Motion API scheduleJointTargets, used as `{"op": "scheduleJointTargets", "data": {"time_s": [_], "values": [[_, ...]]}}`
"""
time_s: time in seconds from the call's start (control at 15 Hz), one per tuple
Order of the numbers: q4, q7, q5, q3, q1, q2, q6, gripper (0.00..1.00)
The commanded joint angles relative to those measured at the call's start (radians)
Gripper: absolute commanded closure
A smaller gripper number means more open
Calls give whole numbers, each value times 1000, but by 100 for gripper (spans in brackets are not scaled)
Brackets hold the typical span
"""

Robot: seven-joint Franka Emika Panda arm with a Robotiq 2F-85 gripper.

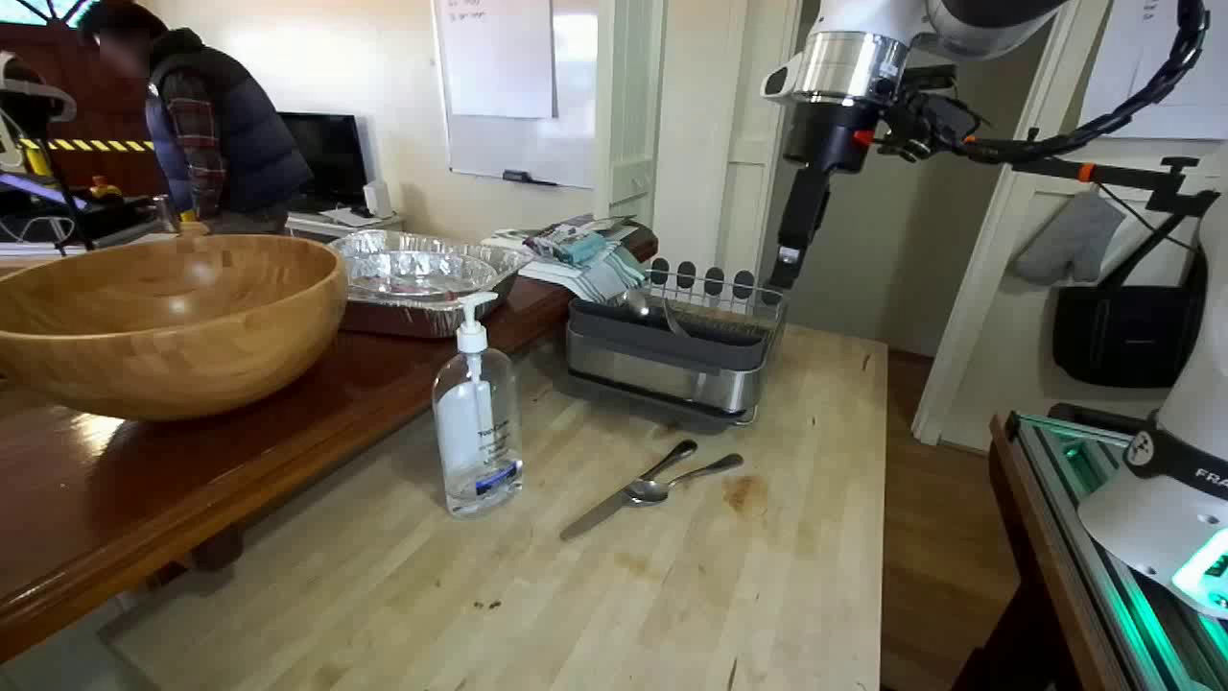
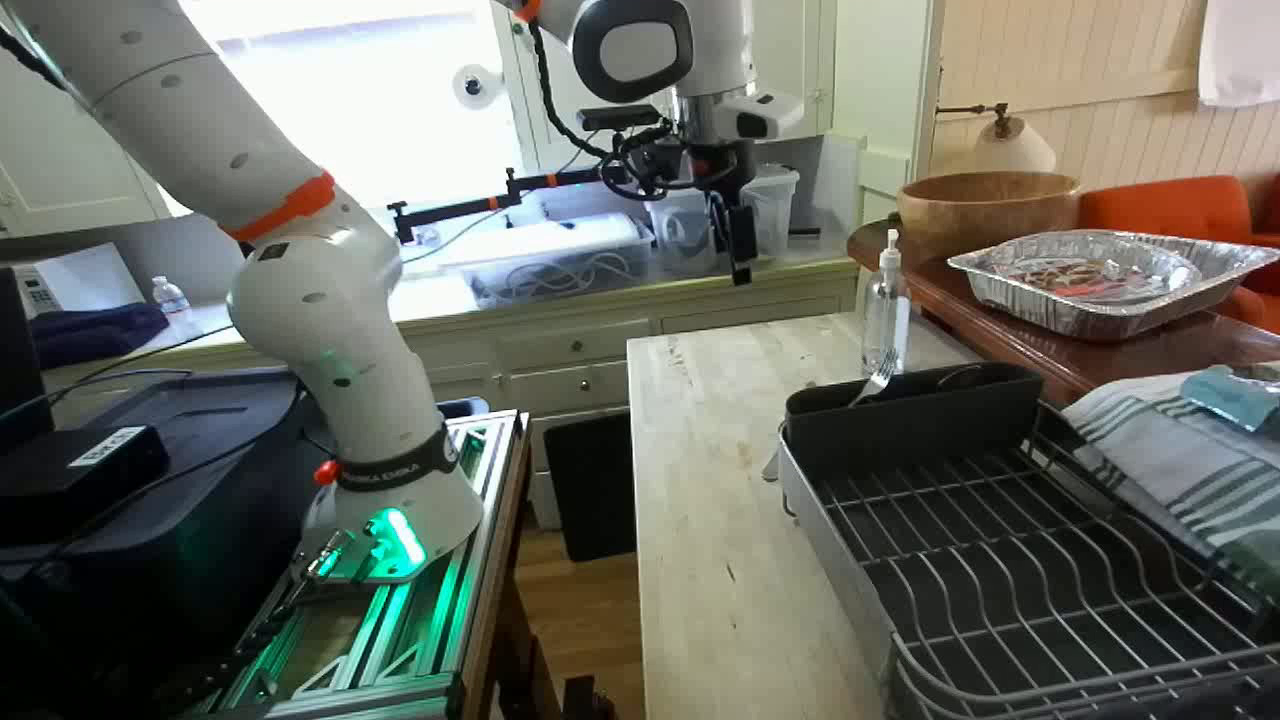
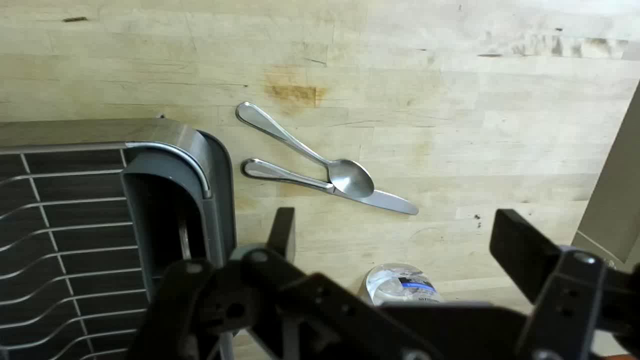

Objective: Remove the silver spoon from the drying rack and put it on the table

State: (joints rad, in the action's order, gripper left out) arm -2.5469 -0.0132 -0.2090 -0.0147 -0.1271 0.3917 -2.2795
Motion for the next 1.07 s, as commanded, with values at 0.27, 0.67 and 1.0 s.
{"op": "scheduleJointTargets", "data": {"time_s": [0.27,0.67,1.0], "values": [[2,-3,-4,-9,9,0,3,0],[2,-3,-4,-9,9,0,3,0],[-3,59,54,-20,61,-9,-127,0]]}}
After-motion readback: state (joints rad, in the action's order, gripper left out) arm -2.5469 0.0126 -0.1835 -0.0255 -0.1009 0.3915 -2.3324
